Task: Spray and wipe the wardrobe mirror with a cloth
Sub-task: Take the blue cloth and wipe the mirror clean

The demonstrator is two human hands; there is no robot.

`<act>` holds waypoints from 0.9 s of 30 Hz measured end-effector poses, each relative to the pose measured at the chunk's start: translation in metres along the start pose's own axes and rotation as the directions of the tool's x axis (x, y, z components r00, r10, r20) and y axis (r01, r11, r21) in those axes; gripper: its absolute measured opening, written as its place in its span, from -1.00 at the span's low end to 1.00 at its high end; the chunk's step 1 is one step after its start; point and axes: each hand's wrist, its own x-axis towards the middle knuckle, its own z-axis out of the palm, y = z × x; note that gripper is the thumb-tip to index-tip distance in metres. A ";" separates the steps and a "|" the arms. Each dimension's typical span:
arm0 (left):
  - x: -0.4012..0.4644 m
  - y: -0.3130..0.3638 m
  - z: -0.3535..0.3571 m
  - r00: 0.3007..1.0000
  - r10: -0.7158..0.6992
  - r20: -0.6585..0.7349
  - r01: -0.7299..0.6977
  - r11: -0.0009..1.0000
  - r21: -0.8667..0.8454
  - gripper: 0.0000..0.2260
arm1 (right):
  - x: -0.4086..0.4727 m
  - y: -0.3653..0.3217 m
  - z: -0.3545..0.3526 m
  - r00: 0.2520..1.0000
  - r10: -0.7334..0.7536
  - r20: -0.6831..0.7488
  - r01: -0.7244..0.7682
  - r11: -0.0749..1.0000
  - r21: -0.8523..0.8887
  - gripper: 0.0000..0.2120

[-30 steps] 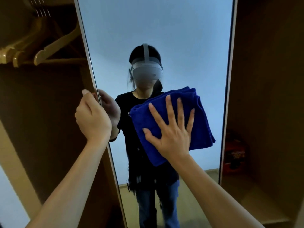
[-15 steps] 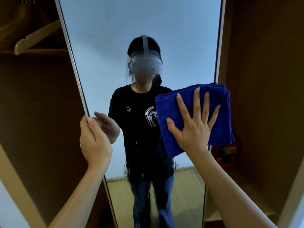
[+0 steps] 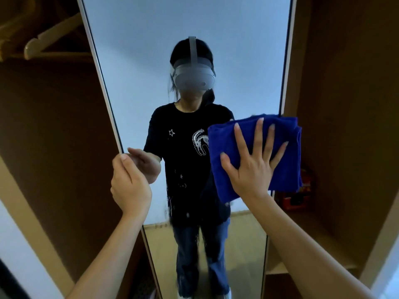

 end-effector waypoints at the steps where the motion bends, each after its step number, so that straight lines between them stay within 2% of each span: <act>1: 0.001 -0.001 0.000 1.000 0.007 0.004 -0.007 1.000 -0.001 -0.64 | 0.014 -0.004 -0.005 1.000 -0.007 -0.015 0.007 1.000 0.003 -0.36; 4: 0.001 -0.006 -0.002 0.999 0.005 0.035 -0.005 1.000 0.010 -0.64 | 0.053 -0.016 -0.020 0.998 0.024 -0.061 -0.023 1.000 0.016 -0.37; 7: -0.004 -0.013 -0.004 0.997 -0.018 0.071 0.017 1.000 0.012 -0.62 | 0.052 -0.018 -0.018 0.997 0.041 -0.068 -0.040 0.999 0.005 -0.38; 12: -0.025 -0.033 -0.008 0.990 -0.070 0.125 0.065 0.997 0.049 -0.59 | -0.023 0.001 0.013 1.000 0.030 -0.008 -0.030 1.000 -0.008 -0.36; 16: -0.030 -0.044 -0.009 0.988 -0.059 0.141 0.049 0.996 0.076 -0.57 | -0.096 0.013 0.040 0.999 0.034 0.024 -0.034 0.999 0.000 -0.35; 19: -0.030 -0.047 -0.009 0.989 -0.048 0.141 0.035 0.995 0.092 -0.57 | -0.116 0.013 0.046 0.997 0.045 0.067 -0.045 0.999 -0.003 -0.36; 23: -0.033 -0.055 -0.010 0.990 -0.033 0.140 0.018 0.994 0.112 -0.59 | -0.091 0.006 0.035 0.996 0.048 0.082 -0.050 0.998 0.032 -0.36; 27: -0.034 -0.059 -0.012 0.986 -0.023 0.167 0.008 0.996 0.087 -0.61 | -0.018 -0.002 0.010 0.993 0.115 -0.034 -0.114 0.993 0.023 -0.37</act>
